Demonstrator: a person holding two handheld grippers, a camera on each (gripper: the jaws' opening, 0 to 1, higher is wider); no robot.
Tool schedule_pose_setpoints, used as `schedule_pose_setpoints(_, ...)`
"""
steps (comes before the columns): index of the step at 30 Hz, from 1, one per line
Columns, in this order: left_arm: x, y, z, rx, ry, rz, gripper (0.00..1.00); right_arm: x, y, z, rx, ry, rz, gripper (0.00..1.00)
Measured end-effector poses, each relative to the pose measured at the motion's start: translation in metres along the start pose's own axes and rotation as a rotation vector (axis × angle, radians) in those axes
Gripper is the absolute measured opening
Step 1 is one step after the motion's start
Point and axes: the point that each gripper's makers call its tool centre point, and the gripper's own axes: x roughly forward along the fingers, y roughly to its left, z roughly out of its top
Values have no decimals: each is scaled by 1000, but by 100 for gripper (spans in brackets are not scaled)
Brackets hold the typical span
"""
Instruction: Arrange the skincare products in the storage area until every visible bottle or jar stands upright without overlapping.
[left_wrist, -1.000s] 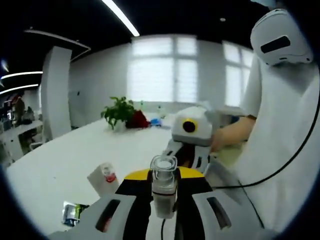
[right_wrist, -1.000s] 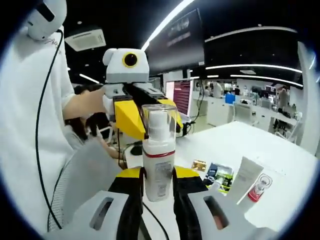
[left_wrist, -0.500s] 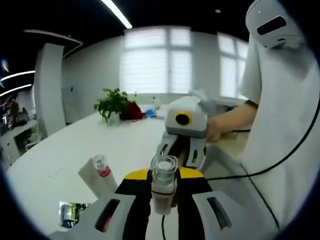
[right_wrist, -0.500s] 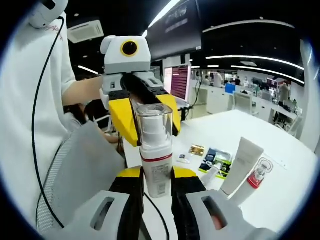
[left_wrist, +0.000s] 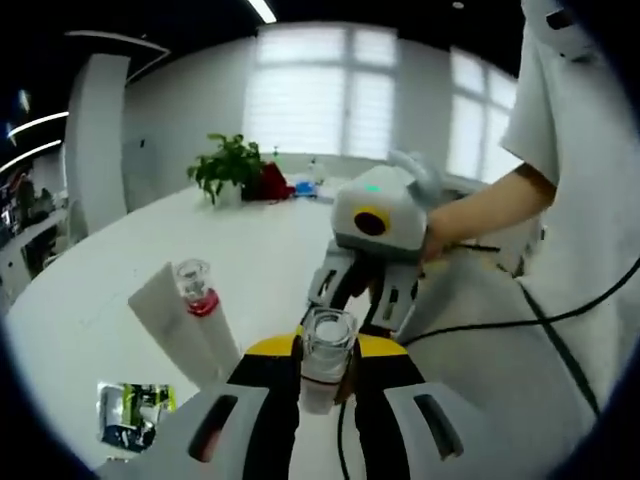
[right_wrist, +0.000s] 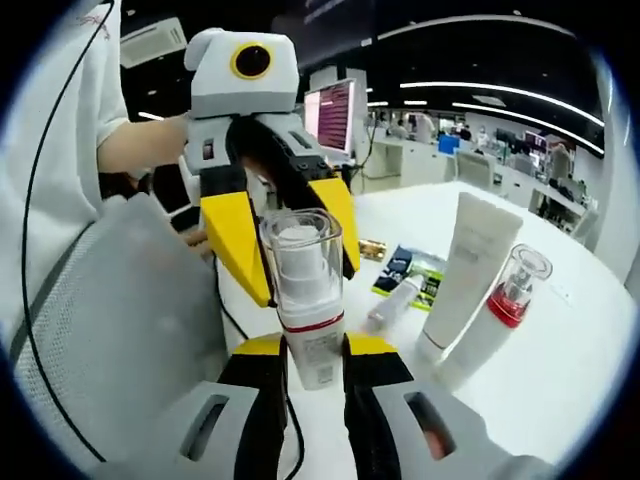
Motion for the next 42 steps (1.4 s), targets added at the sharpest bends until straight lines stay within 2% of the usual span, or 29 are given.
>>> schedule_pose_setpoints(8, 20, 13, -21, -11, 40, -4, 15, 9, -15, -26, 7, 43, -2, 20)
schedule_pose_setpoints(19, 35, 22, -34, -33, 53, -5, 15, 12, -26, -47, 10, 84, 3, 20)
schedule_pose_setpoints(36, 58, 41, -45, -21, 79, -6, 15, 15, -50, -71, 5, 127, 5, 20)
schedule_pose_setpoints(42, 62, 51, -41, -32, 61, 1, 15, 13, -61, -72, 15, 109, 8, 20)
